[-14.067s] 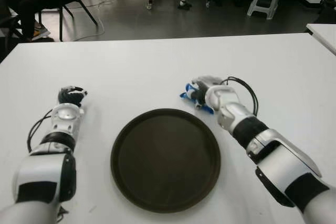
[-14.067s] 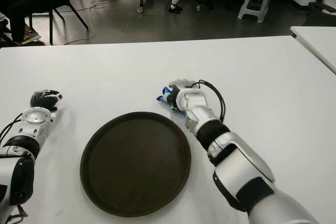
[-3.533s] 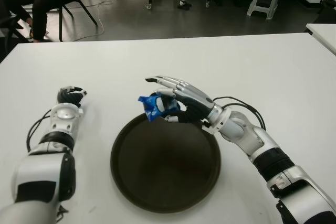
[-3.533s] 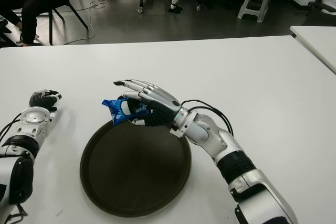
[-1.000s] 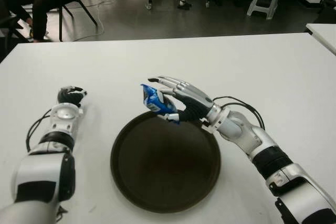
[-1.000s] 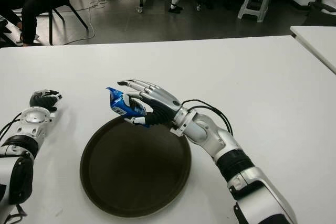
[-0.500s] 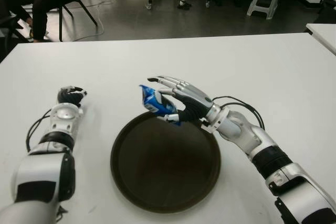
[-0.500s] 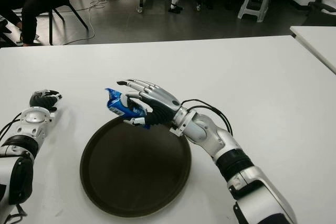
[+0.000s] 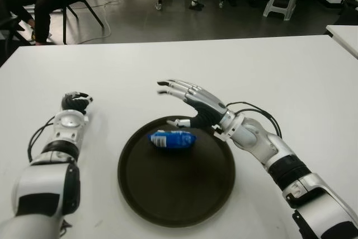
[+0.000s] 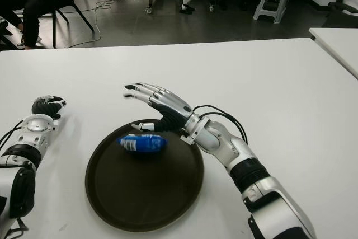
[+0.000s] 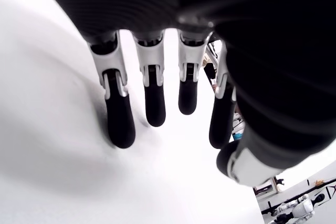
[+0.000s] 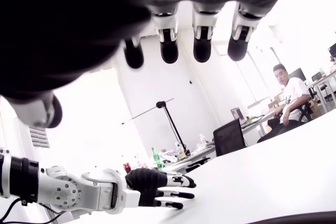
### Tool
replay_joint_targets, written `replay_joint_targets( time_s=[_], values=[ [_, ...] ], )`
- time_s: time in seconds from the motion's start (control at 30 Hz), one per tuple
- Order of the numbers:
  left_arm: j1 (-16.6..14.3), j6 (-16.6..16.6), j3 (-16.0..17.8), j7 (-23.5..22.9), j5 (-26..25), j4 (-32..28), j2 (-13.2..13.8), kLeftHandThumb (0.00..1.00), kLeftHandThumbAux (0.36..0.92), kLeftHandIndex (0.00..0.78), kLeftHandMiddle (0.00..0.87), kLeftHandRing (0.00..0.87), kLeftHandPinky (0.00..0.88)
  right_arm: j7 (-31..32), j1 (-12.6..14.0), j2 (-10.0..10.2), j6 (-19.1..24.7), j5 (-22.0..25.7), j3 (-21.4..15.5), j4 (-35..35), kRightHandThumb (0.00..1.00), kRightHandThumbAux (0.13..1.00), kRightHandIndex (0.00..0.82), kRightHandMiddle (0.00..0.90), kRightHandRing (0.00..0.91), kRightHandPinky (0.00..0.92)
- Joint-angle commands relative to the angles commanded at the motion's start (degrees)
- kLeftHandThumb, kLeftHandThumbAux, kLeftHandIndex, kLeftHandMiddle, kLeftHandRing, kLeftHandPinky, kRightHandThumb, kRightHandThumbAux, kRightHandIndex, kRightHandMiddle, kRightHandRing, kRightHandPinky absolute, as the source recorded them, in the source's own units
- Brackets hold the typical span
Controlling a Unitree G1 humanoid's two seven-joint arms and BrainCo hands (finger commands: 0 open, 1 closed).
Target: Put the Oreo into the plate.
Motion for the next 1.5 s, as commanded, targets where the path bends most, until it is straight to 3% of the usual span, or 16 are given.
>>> replay_joint_targets(
  time_s=[0.3, 0.37, 0.43, 0.57, 0.8, 1.5],
  values=[
    [-0.1, 0.3, 0.3, 0.2, -0.2, 0.0, 0.0, 0.676, 0.721, 0.399, 0.155, 0.178, 0.172, -2.5, 0.4, 0.4, 2.4, -1.3, 0.0, -0.1, 0.346, 0.369, 0.0, 0.0, 0.0, 0.0],
    [-0.1, 0.3, 0.3, 0.3, -0.2, 0.0, 0.0, 0.675, 0.721, 0.398, 0.154, 0.178, 0.172, -2.5, 0.7, 0.3, 3.5, -1.5, 0.1, -0.7, 0.303, 0.396, 0.0, 0.0, 0.0, 0.0],
    [-0.2, 0.5, 0.2, 0.4, -0.1, 0.0, -0.1, 0.675, 0.722, 0.398, 0.154, 0.18, 0.177, -1.6, 1.1, 0.6, 5.5, -1.2, 0.0, -2.3, 0.158, 0.433, 0.0, 0.0, 0.0, 0.0],
    [-0.3, 0.6, 0.0, 0.5, 0.1, 0.0, -0.1, 0.677, 0.723, 0.399, 0.159, 0.186, 0.19, -0.9, 1.6, 1.3, 7.4, -0.1, -0.1, -3.1, 0.033, 0.436, 0.0, 0.0, 0.0, 0.0],
    [-0.4, 0.7, -0.1, 0.5, 0.1, 0.0, -0.1, 0.68, 0.72, 0.402, 0.176, 0.195, 0.197, -0.5, 1.6, 2.2, 6.9, 2.4, -0.4, -1.8, 0.002, 0.428, 0.0, 0.0, 0.0, 0.0],
    [-0.4, 0.6, -0.1, 0.5, 0.0, -0.1, -0.2, 0.679, 0.722, 0.399, 0.181, 0.191, 0.178, -0.4, 0.9, 2.1, 5.0, 3.3, -0.3, -0.4, 0.0, 0.48, 0.0, 0.0, 0.0, 0.0]
  ],
)
